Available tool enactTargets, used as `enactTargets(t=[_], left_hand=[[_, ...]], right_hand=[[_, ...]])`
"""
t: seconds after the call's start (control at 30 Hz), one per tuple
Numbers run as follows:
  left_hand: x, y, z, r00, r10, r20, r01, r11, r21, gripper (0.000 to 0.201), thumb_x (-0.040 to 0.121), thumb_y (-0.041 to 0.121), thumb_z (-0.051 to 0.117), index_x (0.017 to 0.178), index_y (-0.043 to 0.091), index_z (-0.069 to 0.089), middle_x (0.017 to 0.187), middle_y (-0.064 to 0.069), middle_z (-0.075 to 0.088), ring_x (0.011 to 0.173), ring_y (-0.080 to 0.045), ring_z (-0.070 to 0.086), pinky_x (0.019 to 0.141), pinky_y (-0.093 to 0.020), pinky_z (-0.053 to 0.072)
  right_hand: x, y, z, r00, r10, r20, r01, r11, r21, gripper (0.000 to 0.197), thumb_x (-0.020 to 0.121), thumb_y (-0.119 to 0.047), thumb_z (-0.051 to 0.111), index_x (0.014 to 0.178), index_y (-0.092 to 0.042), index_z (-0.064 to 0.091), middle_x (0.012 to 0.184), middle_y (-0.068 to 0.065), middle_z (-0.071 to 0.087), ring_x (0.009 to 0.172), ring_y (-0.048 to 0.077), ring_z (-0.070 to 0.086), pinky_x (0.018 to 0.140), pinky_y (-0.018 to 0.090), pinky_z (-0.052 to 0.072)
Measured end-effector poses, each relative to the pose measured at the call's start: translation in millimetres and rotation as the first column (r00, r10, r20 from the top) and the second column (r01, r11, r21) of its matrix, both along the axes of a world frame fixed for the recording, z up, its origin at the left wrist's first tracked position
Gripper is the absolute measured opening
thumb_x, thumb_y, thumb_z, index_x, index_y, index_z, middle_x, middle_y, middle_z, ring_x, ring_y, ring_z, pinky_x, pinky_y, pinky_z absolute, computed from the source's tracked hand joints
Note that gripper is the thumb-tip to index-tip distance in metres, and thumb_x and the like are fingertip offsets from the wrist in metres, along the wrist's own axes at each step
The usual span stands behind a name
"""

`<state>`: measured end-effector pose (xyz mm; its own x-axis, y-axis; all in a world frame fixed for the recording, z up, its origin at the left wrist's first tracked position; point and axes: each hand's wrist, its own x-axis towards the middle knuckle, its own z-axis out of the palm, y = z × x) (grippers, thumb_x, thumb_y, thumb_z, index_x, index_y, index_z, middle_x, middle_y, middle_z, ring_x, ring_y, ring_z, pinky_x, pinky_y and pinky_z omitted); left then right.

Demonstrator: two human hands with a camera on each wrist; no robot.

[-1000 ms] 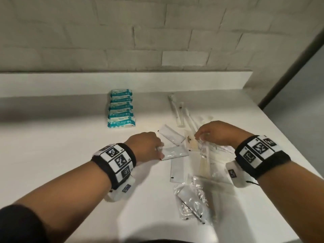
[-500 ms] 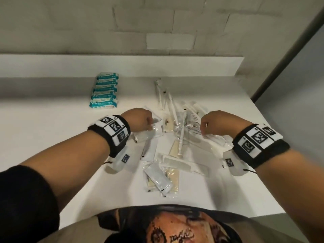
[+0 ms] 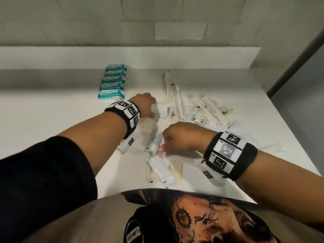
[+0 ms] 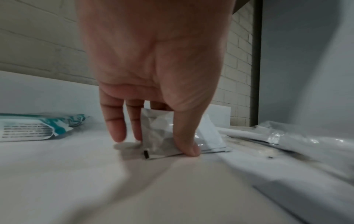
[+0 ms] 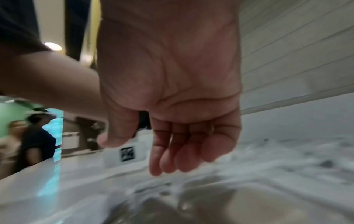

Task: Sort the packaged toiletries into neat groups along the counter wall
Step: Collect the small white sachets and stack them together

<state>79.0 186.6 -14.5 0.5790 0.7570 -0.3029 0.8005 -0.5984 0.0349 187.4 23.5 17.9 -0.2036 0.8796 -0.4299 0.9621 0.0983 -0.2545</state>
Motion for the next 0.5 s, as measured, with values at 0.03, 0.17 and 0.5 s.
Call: enactTargets(t=[0.03, 0.17, 0.5], left_hand=[[-1.3, -1.3, 0.1, 1.000, 0.005, -0.019, -0.005, 1.000, 0.008, 0.062, 0.077, 0.051, 0.068, 0.128, 0.019, 0.053, 0.125, -0.011, 0.052, 0.114, -0.034, 0.051, 0.093, -0.040, 0.046], [-9.6, -5.3, -6.0, 0.996, 0.095, 0.005, -0.094, 0.994, -0.054, 0.061, 0.076, 0.040, 0.074, 0.122, 0.010, 0.048, 0.117, -0.012, 0.060, 0.105, -0.032, 0.059, 0.081, -0.034, 0.047], [-18.0, -27.0, -4.4, 0.991, 0.130, 0.044, -0.118, 0.970, -0.210, 0.032, 0.084, 0.046, 0.064, 0.097, 0.019, 0.054, 0.100, -0.004, 0.061, 0.089, -0.021, 0.054, 0.075, -0.029, 0.038]], right_hand=[[-11.0, -5.1, -1.6, 1.000, 0.029, 0.003, -0.028, 0.999, -0.037, 0.045, 0.080, -0.068, 0.053, 0.086, -0.023, 0.060, 0.080, -0.009, 0.062, 0.072, 0.011, 0.056, 0.059, 0.029, 0.041], [-33.0, -15.9, -19.8, 0.978, 0.141, 0.154, -0.138, 0.990, -0.030, 0.069, 0.072, -0.061, 0.069, 0.123, -0.018, 0.049, 0.110, 0.002, 0.060, 0.094, 0.023, 0.060, 0.076, 0.036, 0.049], [59.2, -0.1, -14.1, 0.984, -0.172, -0.050, 0.177, 0.978, 0.106, 0.019, 0.086, -0.044, 0.057, 0.086, -0.026, 0.053, 0.088, -0.007, 0.052, 0.083, 0.018, 0.053, 0.063, 0.028, 0.039]])
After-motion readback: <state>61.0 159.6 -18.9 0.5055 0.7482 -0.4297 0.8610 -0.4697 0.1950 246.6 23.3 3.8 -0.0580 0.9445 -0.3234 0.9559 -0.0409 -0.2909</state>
